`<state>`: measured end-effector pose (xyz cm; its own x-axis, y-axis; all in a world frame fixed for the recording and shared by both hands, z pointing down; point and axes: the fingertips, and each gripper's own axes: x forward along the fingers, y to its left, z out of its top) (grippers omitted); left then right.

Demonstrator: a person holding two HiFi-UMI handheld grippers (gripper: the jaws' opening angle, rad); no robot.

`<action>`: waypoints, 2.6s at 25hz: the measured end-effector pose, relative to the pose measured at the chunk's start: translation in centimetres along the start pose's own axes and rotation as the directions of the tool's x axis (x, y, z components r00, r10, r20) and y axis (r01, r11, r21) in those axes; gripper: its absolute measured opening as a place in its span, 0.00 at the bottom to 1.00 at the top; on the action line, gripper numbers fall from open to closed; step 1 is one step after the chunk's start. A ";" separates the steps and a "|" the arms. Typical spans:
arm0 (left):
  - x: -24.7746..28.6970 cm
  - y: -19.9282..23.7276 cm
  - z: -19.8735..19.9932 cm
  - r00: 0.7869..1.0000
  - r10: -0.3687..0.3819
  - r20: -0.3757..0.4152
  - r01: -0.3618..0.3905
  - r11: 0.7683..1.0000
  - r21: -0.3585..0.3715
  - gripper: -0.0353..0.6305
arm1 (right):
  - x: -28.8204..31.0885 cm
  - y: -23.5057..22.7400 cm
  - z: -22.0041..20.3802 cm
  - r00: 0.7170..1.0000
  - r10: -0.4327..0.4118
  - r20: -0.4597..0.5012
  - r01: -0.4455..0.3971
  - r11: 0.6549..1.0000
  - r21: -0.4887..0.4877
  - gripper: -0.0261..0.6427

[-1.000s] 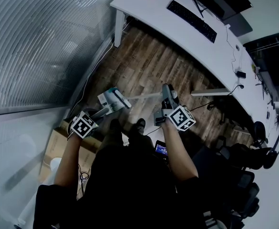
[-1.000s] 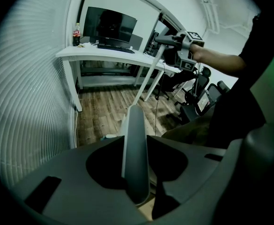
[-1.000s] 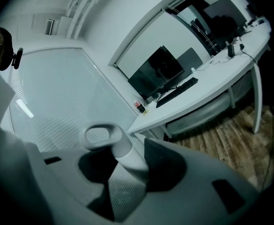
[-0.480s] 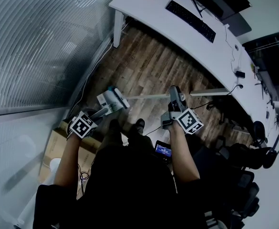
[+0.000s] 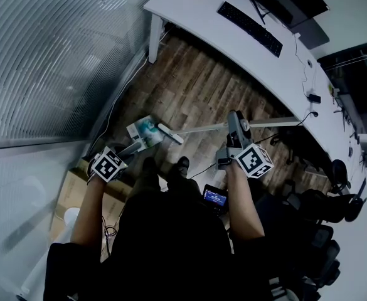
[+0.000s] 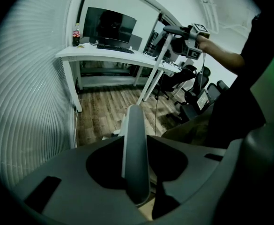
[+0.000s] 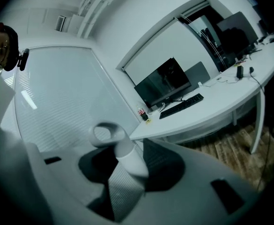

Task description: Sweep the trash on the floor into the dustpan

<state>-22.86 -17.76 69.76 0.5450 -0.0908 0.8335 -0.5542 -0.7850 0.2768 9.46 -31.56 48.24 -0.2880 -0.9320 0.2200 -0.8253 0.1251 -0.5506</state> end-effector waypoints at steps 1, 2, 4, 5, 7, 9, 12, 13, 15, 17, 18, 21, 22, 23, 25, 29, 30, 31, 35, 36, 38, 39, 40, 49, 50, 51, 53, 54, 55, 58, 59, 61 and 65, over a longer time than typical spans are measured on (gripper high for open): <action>0.0 -0.1 -0.1 1.000 0.010 -0.005 -0.010 1.000 0.020 0.22 | -0.2 0.3 0.2 1.000 0.007 -0.002 -0.007 1.000 -0.011 0.27; 0.0 -0.1 -0.4 1.000 0.024 -0.014 -0.023 0.999 0.041 0.22 | -0.6 0.5 0.4 1.000 0.014 -0.002 -0.014 1.000 -0.021 0.27; 0.0 -0.1 -0.8 0.999 0.043 -0.026 -0.041 0.996 0.075 0.25 | -1.2 0.8 0.9 1.000 0.026 0.008 -0.025 0.999 -0.041 0.27; 0.0 -0.2 -0.8 0.999 0.045 -0.027 -0.043 0.996 0.084 0.26 | -1.5 1.1 1.3 0.999 0.033 0.014 -0.032 0.998 -0.052 0.26; -0.4 -0.3 -0.7 0.998 0.052 -0.023 -0.050 0.995 0.089 0.32 | -1.9 1.6 2.0 0.999 0.047 0.026 -0.045 0.996 -0.073 0.26; -1.2 -0.1 0.0 0.997 0.080 0.013 -0.080 0.993 0.090 0.35 | -2.2 2.0 2.5 0.997 0.062 0.038 -0.058 0.995 -0.087 0.26; -3.8 0.6 2.4 0.984 0.126 0.125 -0.137 0.987 0.089 0.35 | -2.3 2.9 2.8 0.995 0.090 0.035 -0.085 0.989 -0.120 0.26; -4.9 0.9 3.4 0.977 0.136 0.167 -0.152 0.985 0.085 0.35 | -2.3 3.3 2.8 0.994 0.100 0.032 -0.095 0.986 -0.135 0.25; -7.4 1.3 5.2 0.954 0.154 0.256 -0.175 0.982 0.064 0.35 | -2.4 4.2 2.8 0.993 0.118 0.029 -0.111 0.979 -0.168 0.25; -10.3 1.4 7.4 0.913 0.172 0.371 -0.197 0.980 0.030 0.34 | -2.6 5.0 3.2 0.990 0.137 0.031 -0.129 0.972 -0.197 0.24; -11.8 1.3 8.6 0.882 0.185 0.434 -0.211 0.977 0.011 0.33 | -2.7 5.3 3.5 0.988 0.150 0.035 -0.139 0.968 -0.211 0.24; -16.1 1.0 11.8 0.764 0.246 0.597 -0.272 0.961 -0.048 0.30 | -3.0 6.2 4.8 0.980 0.191 0.047 -0.173 0.951 -0.256 0.23; -17.5 0.7 12.6 0.718 0.267 0.642 -0.288 0.955 -0.075 0.29 | -3.2 6.6 5.2 0.977 0.206 0.051 -0.184 0.944 -0.275 0.23; -18.8 0.5 13.2 0.669 0.286 0.686 -0.296 0.949 -0.108 0.27 | -3.4 6.9 5.6 0.974 0.221 0.055 -0.195 0.935 -0.296 0.22; -21.3 -0.3 14.3 0.558 0.318 0.767 -0.283 0.941 -0.185 0.25 | -3.9 7.6 6.5 0.965 0.255 0.062 -0.220 0.915 -0.339 0.21; -25.2 -2.8 15.8 0.364 0.387 0.847 -0.236 0.918 -0.318 0.21 | -5.3 8.6 7.9 0.941 0.331 0.072 -0.276 0.872 -0.404 0.19; -25.7 -3.6 16.0 0.335 0.401 0.853 -0.240 0.911 -0.334 0.20 | -5.8 8.7 8.1 0.933 0.351 0.073 -0.293 0.864 -0.409 0.19; -26.1 -4.5 16.2 0.310 0.414 0.856 -0.250 0.904 -0.346 0.18 | -6.2 8.7 8.2 0.925 0.373 0.072 -0.313 0.856 -0.411 0.19; -26.6 -8.4 16.8 0.213 0.468 0.858 -0.304 0.866 -0.397 0.08 | -8.5 7.9 8.8 0.889 0.455 0.054 -0.392 0.815 -0.427 0.18; -26.4 -9.3 16.8 0.199 0.480 0.854 -0.311 0.857 -0.410 0.08 | -9.1 7.7 8.9 0.881 0.472 0.047 -0.408 0.804 -0.432 0.18; -26.0 -10.7 16.8 0.180 0.505 0.844 -0.311 0.843 -0.438 0.05 | -10.0 7.2 9.1 0.868 0.496 0.034 -0.433 0.787 -0.439 0.17; -25.7 -11.3 16.8 0.171 0.517 0.839 -0.302 0.838 -0.455 0.05 | -10.3 7.0 9.1 0.863 0.505 0.027 -0.444 0.781 -0.439 0.17; -25.3 -11.8 16.7 0.161 0.527 0.834 -0.288 0.834 -0.471 0.05 | -10.7 6.6 9.1 0.858 0.513 0.020 -0.454 0.776 -0.437 0.17; -21.5 -17.4 16.4 0.107 0.590 0.801 -0.242 0.796 -0.554 0.05 | -13.4 1.2 7.0 0.843 0.534 -0.058 -0.511 0.765 -0.391 0.17; -21.1 -17.9 16.1 0.109 0.604 0.789 -0.246 0.786 -0.568 0.05 | -13.6 0.5 6.5 0.846 0.529 -0.068 -0.511 0.768 -0.387 0.17; -20.6 -18.4 15.9 0.116 0.614 0.781 -0.246 0.780 -0.576 0.05 | -13.8 0.0 6.0 0.849 0.523 -0.079 -0.510 0.769 -0.387 0.17; -19.5 -19.4 15.6 0.143 0.616 0.775 -0.244 0.781 -0.576 0.05 | -14.4 -0.9 5.2 0.853 0.512 -0.099 -0.506 0.766 -0.397 0.17; -19.0 -20.0 15.6 0.158 0.613 0.774 -0.249 0.783 -0.570 0.05 | -14.7 -1.2 4.8 0.855 0.507 -0.108 -0.504 0.763 -0.404 0.17; -18.5 -20.6 15.5 0.173 0.611 0.773 -0.259 0.785 -0.563 0.05 | -15.0 -1.6 4.4 0.856 0.503 -0.114 -0.502 0.761 -0.410 0.17; -17.3 -21.9 15.3 0.211 0.604 0.769 -0.297 0.789 -0.538 0.05 | -16.0 -2.3 3.3 0.862 0.492 -0.124 -0.494 0.758 -0.426 0.17; -17.1 -22.2 15.2 0.217 0.604 0.767 -0.306 0.788 -0.534 0.05 | -16.3 -2.5 2.9 0.864 0.487 -0.127 -0.490 0.758 -0.430 0.17; -16.8 -22.6 14.9 0.216 0.613 0.760 -0.317 0.780 -0.539 0.05 | -17.0 -2.8 2.4 0.870 0.475 -0.132 -0.481 0.760 -0.437 0.17; -16.9 -23.1 14.0 0.201 0.645 0.737 -0.338 0.752 -0.566 0.05 | -18.6 -2.8 2.0 0.878 0.461 -0.131 -0.467 0.763 -0.447 0.17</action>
<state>-10.44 -6.66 42.63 0.2163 -0.9763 -0.0060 -0.9570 -0.2132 0.1969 18.13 -15.26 44.05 -0.6969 -0.7157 0.0452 -0.7120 0.6830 -0.1628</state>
